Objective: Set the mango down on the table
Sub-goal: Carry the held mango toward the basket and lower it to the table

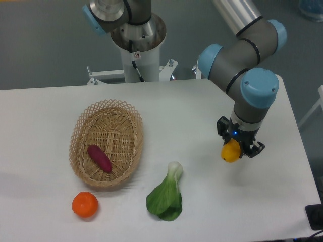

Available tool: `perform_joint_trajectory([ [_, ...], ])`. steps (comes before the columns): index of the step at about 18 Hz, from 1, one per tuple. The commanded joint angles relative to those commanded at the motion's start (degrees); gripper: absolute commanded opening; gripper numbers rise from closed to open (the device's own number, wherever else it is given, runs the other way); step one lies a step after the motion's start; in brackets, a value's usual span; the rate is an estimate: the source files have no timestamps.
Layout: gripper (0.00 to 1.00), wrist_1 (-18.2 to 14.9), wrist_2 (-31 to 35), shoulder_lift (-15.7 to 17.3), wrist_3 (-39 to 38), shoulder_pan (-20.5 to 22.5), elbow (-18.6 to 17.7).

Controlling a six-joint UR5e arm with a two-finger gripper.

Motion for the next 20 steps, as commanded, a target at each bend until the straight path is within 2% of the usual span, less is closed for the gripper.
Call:
perform_joint_trajectory([
  [6, 0.47, 0.0, 1.1, 0.0, -0.2, -0.2, -0.4],
  [8, 0.47, 0.2, 1.1, 0.6, 0.2, -0.2, -2.4],
  [10, 0.47, 2.4, 0.9, 3.0, 1.0, -0.1, -7.3],
  [14, 0.48, 12.6, 1.0, 6.0, 4.0, 0.2, -17.8],
  [15, 0.48, 13.6, 1.0, 6.7, 4.6, 0.2, -19.5],
  [20, 0.48, 13.8, 1.0, 9.7, 5.4, -0.4, -25.4],
])
